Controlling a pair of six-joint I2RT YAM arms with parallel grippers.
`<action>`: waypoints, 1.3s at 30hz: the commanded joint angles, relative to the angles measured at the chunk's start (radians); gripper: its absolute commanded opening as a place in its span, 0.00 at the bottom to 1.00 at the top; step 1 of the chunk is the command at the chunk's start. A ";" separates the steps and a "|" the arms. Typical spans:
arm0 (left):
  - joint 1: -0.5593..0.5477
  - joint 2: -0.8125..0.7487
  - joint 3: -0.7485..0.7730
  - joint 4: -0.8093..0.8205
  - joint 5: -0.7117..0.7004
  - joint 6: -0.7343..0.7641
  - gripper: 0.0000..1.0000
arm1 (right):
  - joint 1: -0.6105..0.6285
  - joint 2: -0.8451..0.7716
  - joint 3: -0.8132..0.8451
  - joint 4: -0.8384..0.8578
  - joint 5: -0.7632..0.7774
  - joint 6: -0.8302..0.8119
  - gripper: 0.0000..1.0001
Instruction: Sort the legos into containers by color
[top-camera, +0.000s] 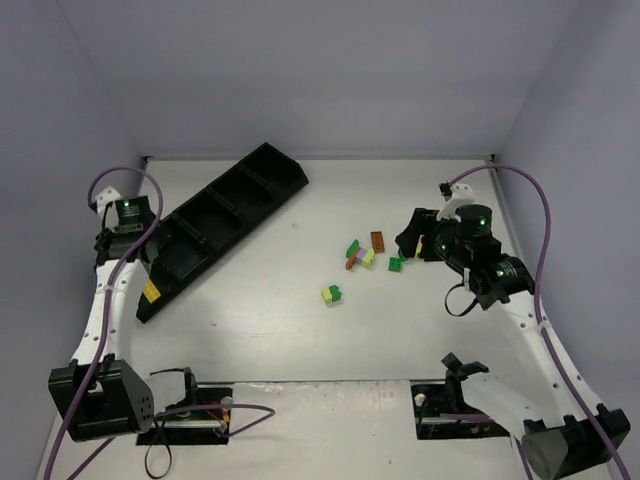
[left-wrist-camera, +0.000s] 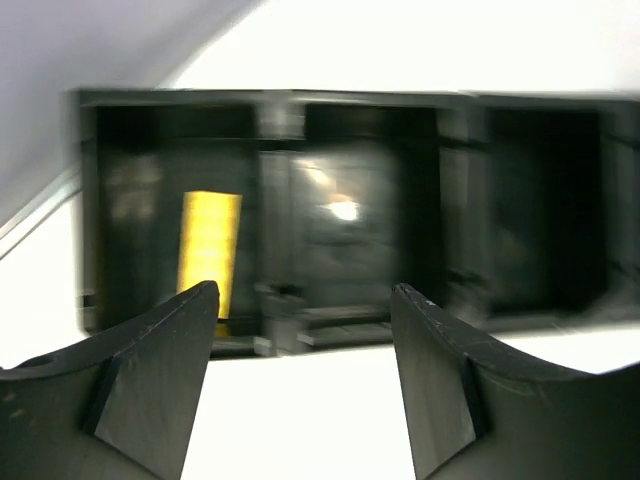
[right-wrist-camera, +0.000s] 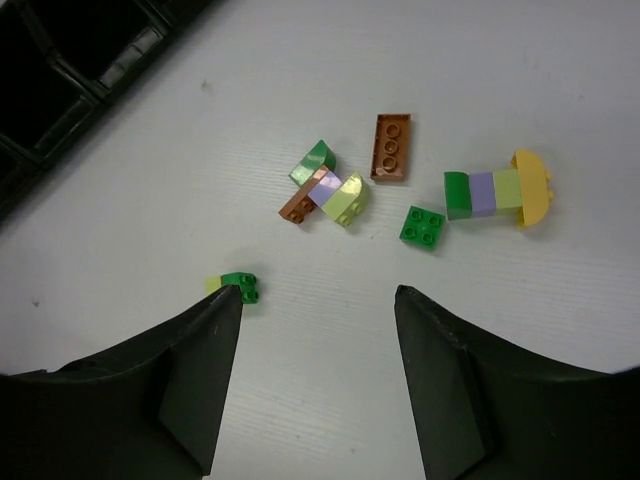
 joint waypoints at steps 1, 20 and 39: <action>-0.116 -0.020 0.093 0.004 0.014 0.058 0.63 | 0.005 0.105 0.050 0.040 0.057 0.012 0.59; -0.432 -0.032 0.233 -0.020 0.247 0.213 0.74 | 0.077 0.742 0.297 0.097 0.244 0.081 0.53; -0.436 -0.121 0.180 -0.059 0.288 0.261 0.75 | 0.088 1.048 0.334 0.189 0.310 0.086 0.51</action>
